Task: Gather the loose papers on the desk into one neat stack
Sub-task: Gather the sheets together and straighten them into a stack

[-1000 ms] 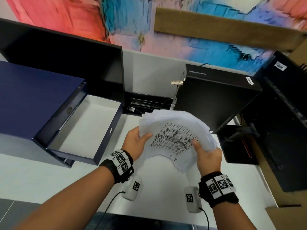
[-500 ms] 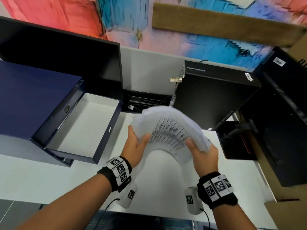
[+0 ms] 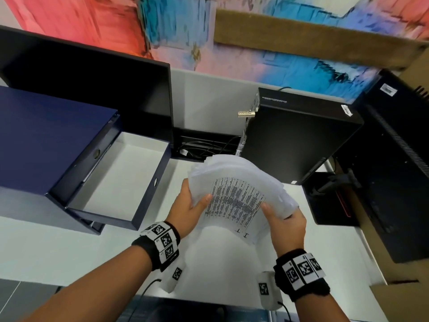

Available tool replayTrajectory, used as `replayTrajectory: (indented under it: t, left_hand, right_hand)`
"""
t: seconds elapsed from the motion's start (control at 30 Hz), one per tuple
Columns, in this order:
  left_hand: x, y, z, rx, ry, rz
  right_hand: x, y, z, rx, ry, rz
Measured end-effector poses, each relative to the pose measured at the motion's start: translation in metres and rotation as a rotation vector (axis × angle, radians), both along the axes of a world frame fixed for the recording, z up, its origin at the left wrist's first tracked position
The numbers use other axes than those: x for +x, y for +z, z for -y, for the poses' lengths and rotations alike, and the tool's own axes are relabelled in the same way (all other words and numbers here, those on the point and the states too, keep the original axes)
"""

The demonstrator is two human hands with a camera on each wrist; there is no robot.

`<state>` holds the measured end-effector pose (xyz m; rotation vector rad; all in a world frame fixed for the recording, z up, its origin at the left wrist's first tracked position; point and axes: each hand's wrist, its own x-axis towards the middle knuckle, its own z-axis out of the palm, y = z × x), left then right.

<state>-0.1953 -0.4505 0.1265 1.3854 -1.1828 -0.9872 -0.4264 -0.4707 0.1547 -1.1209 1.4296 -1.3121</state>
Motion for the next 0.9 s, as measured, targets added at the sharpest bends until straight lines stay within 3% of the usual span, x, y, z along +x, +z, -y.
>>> replayTrajectory:
  t: [0.17, 0.4, 0.7, 0.9]
  left_hand:
    - [-0.009, 0.038, 0.012, -0.167, 0.144, -0.063]
    - [-0.016, 0.063, 0.027, -0.365, 0.242, 0.238]
    - [-0.018, 0.062, 0.028, -0.284, 0.347, 0.052]
    - [-0.022, 0.067, 0.032, -0.254, 0.36, 0.075]
  right_hand:
    - [0.003, 0.024, 0.007, -0.189, -0.015, 0.072]
    - [0.008, 0.03, 0.011, -0.309, -0.035, -0.072]
    - [0.011, 0.03, 0.013, -0.288, -0.121, -0.055]
    - [0.019, 0.031, 0.016, -0.305, -0.17, -0.03]
